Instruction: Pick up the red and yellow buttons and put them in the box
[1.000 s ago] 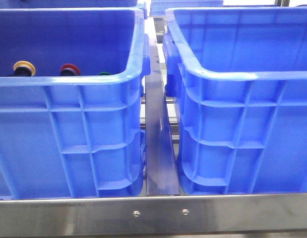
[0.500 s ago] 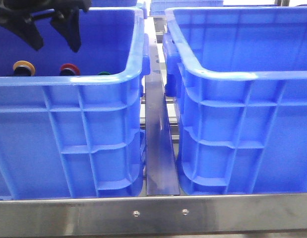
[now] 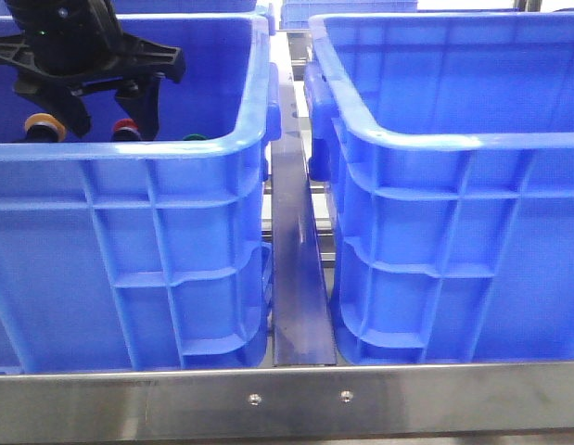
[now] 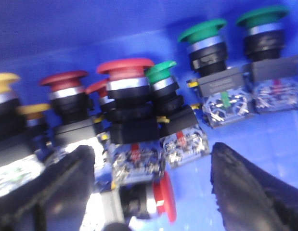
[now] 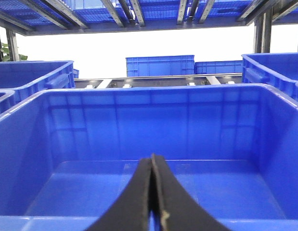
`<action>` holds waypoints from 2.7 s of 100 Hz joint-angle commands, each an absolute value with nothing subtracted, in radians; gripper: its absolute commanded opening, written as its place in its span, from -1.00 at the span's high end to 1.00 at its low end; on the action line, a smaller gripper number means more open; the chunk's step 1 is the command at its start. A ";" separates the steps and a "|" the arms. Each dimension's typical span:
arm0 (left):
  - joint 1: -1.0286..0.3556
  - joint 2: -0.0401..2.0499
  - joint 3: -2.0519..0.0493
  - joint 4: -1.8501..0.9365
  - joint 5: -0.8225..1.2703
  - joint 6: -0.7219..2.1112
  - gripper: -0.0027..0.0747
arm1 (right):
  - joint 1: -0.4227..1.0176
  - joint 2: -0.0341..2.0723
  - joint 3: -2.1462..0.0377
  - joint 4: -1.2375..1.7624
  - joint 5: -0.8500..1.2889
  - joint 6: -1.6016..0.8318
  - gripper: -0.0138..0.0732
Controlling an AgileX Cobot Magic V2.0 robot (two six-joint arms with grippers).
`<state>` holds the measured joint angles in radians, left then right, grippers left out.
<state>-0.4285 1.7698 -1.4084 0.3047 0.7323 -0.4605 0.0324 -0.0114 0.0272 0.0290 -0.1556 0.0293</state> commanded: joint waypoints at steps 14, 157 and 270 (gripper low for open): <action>-0.384 1.749 -1.443 0.303 0.667 -0.480 -0.29 | 0.029 -0.029 0.033 0.018 -0.236 0.022 0.84; -0.531 1.484 -1.443 0.315 0.749 -0.383 0.98 | 0.029 -0.029 0.033 0.018 -0.236 0.022 0.84; -0.991 1.371 -1.443 0.310 0.687 -0.286 0.98 | 0.029 0.127 -0.536 0.209 0.475 0.093 0.84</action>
<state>-0.9829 1.4103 -1.4102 0.2996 0.7637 -0.2860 0.0324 0.0364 -0.3982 0.1799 0.3282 0.0883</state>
